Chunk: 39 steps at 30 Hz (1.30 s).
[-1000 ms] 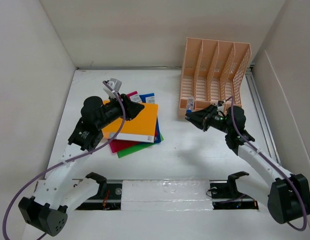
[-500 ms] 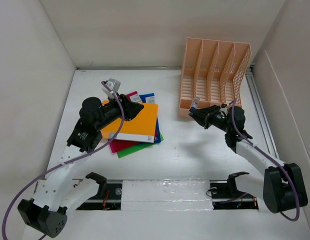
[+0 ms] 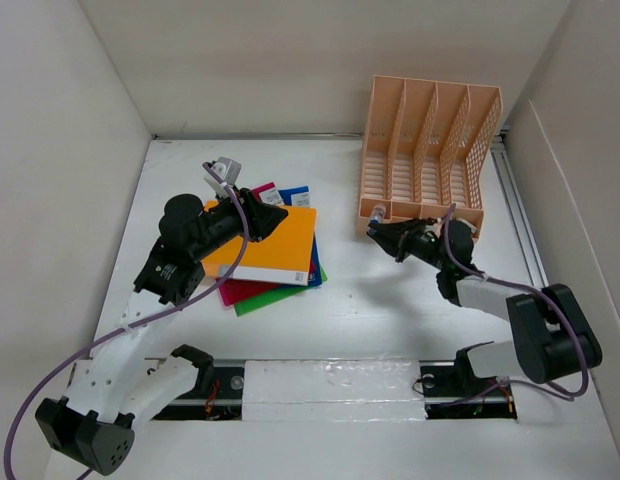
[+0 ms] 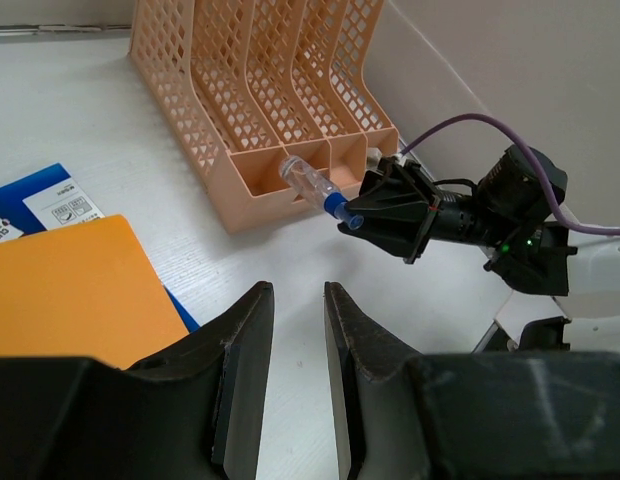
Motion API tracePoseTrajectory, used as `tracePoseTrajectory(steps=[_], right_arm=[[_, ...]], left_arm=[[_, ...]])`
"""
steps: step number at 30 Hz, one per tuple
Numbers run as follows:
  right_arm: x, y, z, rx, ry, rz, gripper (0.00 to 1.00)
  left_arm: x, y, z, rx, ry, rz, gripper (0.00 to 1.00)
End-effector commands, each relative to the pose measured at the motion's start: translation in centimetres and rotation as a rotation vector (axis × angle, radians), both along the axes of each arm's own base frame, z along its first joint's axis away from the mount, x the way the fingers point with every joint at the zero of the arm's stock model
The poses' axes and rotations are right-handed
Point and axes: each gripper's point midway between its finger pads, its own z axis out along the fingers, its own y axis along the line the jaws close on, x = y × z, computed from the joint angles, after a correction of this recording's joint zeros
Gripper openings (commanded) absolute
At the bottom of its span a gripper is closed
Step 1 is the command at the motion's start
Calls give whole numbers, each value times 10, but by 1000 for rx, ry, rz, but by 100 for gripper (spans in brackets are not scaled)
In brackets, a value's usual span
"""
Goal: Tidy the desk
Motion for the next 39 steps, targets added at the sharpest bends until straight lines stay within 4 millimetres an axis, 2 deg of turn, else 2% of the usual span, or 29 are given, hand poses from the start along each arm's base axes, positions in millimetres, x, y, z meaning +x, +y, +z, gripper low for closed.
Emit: tracePoseTrajectory(steps=[1, 6, 14, 23, 29, 39], right_arm=[[0, 4, 34, 86, -128, -4, 11], [5, 3, 22, 104, -99, -22, 11], [13, 2, 22, 173, -105, -34, 11], [14, 0, 15, 254, -91, -49, 13], [12, 2, 20, 273, -100, -59, 14], [20, -2, 33, 244, -133, -113, 34]], left_arm=[[-2, -3, 15, -27, -43, -17, 24], [-1, -3, 15, -25, -44, -15, 24], [0, -2, 13, -21, -40, -8, 24], [3, -2, 9, -15, -28, -5, 24], [4, -2, 10, -14, -31, 1, 24], [2, -1, 11, -14, -37, 3, 24]])
